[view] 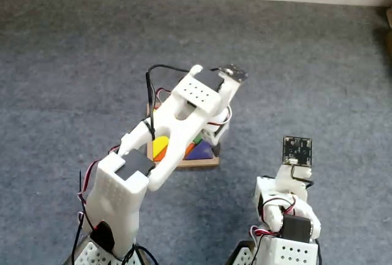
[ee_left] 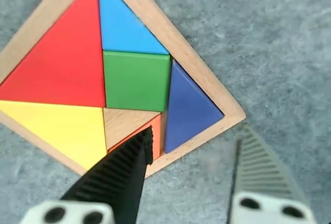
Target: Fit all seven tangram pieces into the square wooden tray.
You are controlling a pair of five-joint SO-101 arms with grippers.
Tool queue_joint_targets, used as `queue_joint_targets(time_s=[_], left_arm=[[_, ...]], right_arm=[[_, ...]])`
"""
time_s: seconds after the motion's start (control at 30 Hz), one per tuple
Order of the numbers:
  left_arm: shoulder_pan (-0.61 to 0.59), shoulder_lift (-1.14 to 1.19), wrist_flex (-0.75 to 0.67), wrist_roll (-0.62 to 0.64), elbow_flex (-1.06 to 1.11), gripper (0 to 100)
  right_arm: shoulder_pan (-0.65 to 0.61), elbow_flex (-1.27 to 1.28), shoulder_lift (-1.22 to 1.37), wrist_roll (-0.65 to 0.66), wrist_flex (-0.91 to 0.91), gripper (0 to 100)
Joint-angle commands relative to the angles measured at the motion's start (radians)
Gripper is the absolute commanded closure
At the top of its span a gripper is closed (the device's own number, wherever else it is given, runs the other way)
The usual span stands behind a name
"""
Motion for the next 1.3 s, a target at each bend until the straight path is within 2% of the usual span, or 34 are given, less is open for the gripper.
queue_joint_targets(time_s=[0.0, 0.1, 0.2, 0.3, 0.53, 0.8, 0.97, 1.03, 1.13, 1.27], left_arm=[[-0.048, -0.002, 0.005, 0.003, -0.047, 81], [-0.053, 0.01, -0.014, 0.002, -0.015, 81], [-0.064, 0.05, -0.101, 0.002, 0.035, 81], [-0.088, 0.091, -0.166, -0.049, 0.056, 81], [-0.134, 0.041, -0.133, -0.055, 0.025, 81], [-0.127, -0.202, -0.071, -0.055, 0.076, 81], [-0.127, -0.432, -0.081, -0.055, 0.236, 81], [-0.13, -0.55, -0.083, -0.06, 0.312, 85], [-0.134, -0.73, -0.161, -0.063, 0.452, 93], [-0.134, -0.96, -0.293, -0.063, 0.682, 99]], right_arm=[[0.013, 0.068, -0.012, 0.011, -0.022, 99.3], [0.013, 0.068, -0.012, 0.011, -0.022, 99.3], [0.013, 0.068, -0.012, 0.011, -0.022, 99.3], [0.013, 0.068, -0.012, 0.011, -0.022, 99.3], [0.015, 0.068, -0.012, 0.011, -0.022, 99.3], [0.015, 0.068, -0.012, 0.011, -0.022, 99.3], [0.015, 0.068, -0.012, 0.011, -0.022, 99.3], [0.015, 0.068, -0.012, 0.011, -0.022, 99.3], [0.015, 0.068, -0.012, 0.011, -0.022, 99.3], [0.015, 0.068, -0.012, 0.009, -0.022, 99.3]])
